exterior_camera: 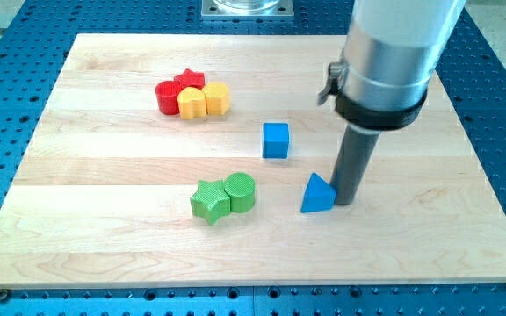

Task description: Place the cube top of green star

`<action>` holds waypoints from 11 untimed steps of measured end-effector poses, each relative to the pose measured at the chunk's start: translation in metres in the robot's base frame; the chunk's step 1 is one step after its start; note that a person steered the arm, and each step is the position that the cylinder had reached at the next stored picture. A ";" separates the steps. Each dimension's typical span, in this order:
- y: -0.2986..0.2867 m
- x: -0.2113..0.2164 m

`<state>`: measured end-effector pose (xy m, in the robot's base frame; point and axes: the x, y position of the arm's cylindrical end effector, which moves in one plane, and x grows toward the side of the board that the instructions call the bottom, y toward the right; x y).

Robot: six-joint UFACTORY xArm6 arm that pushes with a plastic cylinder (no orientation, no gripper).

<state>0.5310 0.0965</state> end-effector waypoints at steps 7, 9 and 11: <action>-0.119 -0.077; -0.148 -0.090; -0.155 -0.029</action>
